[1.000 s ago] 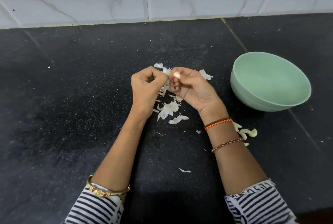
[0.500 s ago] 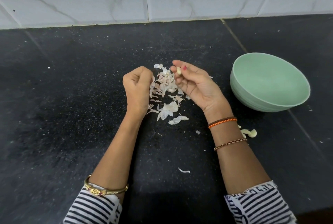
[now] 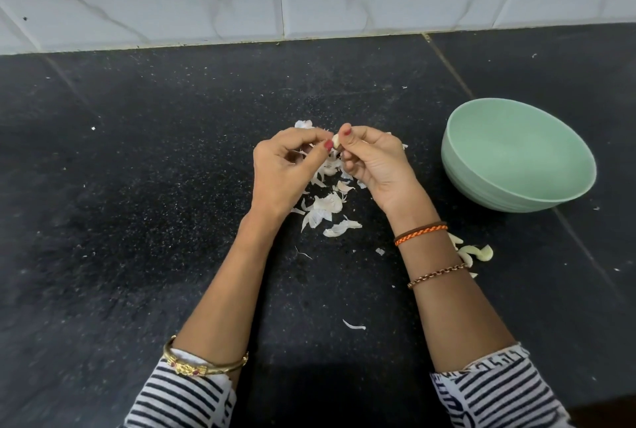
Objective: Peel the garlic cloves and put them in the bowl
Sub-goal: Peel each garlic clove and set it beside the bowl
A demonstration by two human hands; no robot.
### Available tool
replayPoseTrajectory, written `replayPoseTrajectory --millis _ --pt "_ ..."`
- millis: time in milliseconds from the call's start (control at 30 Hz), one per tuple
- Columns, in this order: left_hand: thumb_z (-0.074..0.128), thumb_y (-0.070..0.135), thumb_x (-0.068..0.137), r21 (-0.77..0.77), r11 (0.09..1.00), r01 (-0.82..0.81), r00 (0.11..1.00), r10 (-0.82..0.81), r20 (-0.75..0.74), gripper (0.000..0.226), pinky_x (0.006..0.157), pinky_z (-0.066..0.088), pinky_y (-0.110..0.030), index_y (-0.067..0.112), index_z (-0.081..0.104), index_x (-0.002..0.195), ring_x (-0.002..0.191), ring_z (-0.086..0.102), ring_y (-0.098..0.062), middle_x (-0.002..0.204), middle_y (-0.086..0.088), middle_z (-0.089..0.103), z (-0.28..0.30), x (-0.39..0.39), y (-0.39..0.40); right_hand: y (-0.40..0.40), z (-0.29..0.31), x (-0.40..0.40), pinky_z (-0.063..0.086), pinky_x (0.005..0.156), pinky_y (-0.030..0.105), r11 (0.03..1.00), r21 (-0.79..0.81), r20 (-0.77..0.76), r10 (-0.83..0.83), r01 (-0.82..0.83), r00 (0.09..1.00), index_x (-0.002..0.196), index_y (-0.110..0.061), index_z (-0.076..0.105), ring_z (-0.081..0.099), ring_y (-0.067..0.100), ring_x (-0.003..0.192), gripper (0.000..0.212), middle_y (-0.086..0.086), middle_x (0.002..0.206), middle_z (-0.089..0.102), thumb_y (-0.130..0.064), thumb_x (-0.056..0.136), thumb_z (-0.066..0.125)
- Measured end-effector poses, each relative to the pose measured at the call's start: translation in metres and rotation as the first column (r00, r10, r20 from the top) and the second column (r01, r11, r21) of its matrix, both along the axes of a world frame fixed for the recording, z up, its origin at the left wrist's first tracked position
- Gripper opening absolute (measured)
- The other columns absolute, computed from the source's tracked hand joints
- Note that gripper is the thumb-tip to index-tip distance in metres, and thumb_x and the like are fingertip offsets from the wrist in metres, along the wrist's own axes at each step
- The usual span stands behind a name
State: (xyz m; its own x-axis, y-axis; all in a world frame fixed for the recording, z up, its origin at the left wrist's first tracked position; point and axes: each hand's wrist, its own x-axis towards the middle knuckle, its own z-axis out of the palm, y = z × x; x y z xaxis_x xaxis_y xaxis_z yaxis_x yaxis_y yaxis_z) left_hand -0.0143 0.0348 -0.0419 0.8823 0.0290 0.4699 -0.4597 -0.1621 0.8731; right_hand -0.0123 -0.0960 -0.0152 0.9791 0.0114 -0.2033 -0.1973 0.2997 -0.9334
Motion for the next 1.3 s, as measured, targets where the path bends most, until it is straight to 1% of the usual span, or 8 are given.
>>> replayPoseTrajectory --millis 267,433,533,733,867,1000,1200,1300 --pt "0.061 0.029 0.078 0.122 0.988 -0.089 0.994 0.08 0.077 0.016 0.061 0.037 -0.008 0.019 0.07 0.087 0.065 0.053 0.003 0.073 0.021 0.06 -0.004 0.0 0.0 0.003 -0.001 0.0 0.041 0.044 0.011 0.995 -0.102 0.002 -0.018 0.018 1.0 0.066 -0.009 0.059 0.047 0.0 0.044 0.022 -0.008 0.051 0.059 -0.021 0.083 0.067" --pt "0.059 0.028 0.077 0.152 0.98 -0.128 0.988 0.113 0.103 0.019 0.061 0.039 -0.01 0.015 0.072 0.084 0.062 0.052 0.003 0.07 0.022 0.058 -0.004 0.0 0.0 0.002 -0.001 0.0 0.042 0.044 0.011 0.99 -0.138 0.003 -0.002 0.002 1.0 0.065 -0.008 0.057 0.05 -0.001 0.043 0.025 -0.008 0.051 0.06 -0.023 0.083 0.067" --pt "0.058 0.027 0.076 0.172 0.972 -0.162 0.982 0.142 0.123 0.025 0.059 0.04 -0.011 0.008 0.073 0.08 0.061 0.051 0.001 0.069 0.011 0.062 -0.004 0.0 -0.002 0.003 0.0 -0.001 0.042 0.045 0.011 0.991 -0.13 0.001 0.014 -0.013 1.0 0.065 -0.009 0.057 0.05 -0.001 0.043 0.025 -0.007 0.052 0.061 -0.022 0.084 0.066" --pt "0.056 0.021 0.073 0.226 0.937 -0.266 0.952 0.217 0.217 0.023 0.057 0.049 -0.033 0.003 0.069 0.07 0.059 0.056 -0.019 0.063 -0.005 0.065 -0.007 0.0 -0.003 0.003 0.001 -0.002 0.041 0.042 0.011 0.991 -0.11 -0.019 0.079 -0.081 0.997 0.062 -0.009 0.054 0.047 0.0 0.041 0.029 -0.009 0.047 0.057 -0.021 0.086 0.064" --pt "0.054 0.02 0.072 0.229 0.929 -0.29 0.942 0.236 0.237 0.022 0.056 0.047 -0.028 0.002 0.067 0.067 0.057 0.054 -0.015 0.062 -0.006 0.065 -0.007 0.0 -0.002 0.002 0.001 -0.002 0.039 0.04 0.011 0.988 -0.093 -0.049 0.119 -0.123 0.992 0.06 -0.011 0.053 0.045 -0.001 0.041 0.03 -0.008 0.047 0.055 -0.021 0.086 0.063" --pt "0.056 0.02 0.071 0.106 0.975 -0.196 0.973 0.181 0.141 0.015 0.056 0.039 -0.008 0.009 0.067 0.072 0.056 0.049 0.003 0.063 0.006 0.062 -0.004 -0.002 -0.004 0.0 0.002 -0.001 0.038 0.039 0.011 0.985 -0.062 -0.063 0.155 -0.159 0.986 0.063 -0.01 0.054 0.044 -0.001 0.041 0.027 -0.007 0.047 0.053 -0.02 0.087 0.061" --pt "0.056 0.027 0.068 -0.06 0.99 -0.125 0.992 0.123 -0.036 0.006 0.055 0.041 -0.014 0.028 0.062 0.068 0.056 0.048 0.0 0.058 0.021 0.06 0.0 -0.001 -0.001 -0.01 0.004 -0.001 0.037 0.04 0.011 0.95 0.014 -0.035 0.314 -0.313 0.949 0.049 -0.015 0.064 0.043 0.0 0.041 0.042 -0.005 0.046 0.051 -0.01 0.089 0.053" --pt "0.051 0.021 0.073 -0.08 0.988 -0.135 0.989 0.129 -0.071 0.013 0.051 0.036 -0.016 0.022 0.054 0.061 0.052 0.041 0.0 0.051 0.018 0.052 -0.002 0.003 0.004 -0.014 0.004 -0.001 0.046 0.047 0.011 0.957 -0.015 0.013 0.289 -0.289 0.957 0.069 -0.009 0.064 0.052 0.001 0.046 0.022 -0.004 0.053 0.061 -0.004 0.088 0.053"
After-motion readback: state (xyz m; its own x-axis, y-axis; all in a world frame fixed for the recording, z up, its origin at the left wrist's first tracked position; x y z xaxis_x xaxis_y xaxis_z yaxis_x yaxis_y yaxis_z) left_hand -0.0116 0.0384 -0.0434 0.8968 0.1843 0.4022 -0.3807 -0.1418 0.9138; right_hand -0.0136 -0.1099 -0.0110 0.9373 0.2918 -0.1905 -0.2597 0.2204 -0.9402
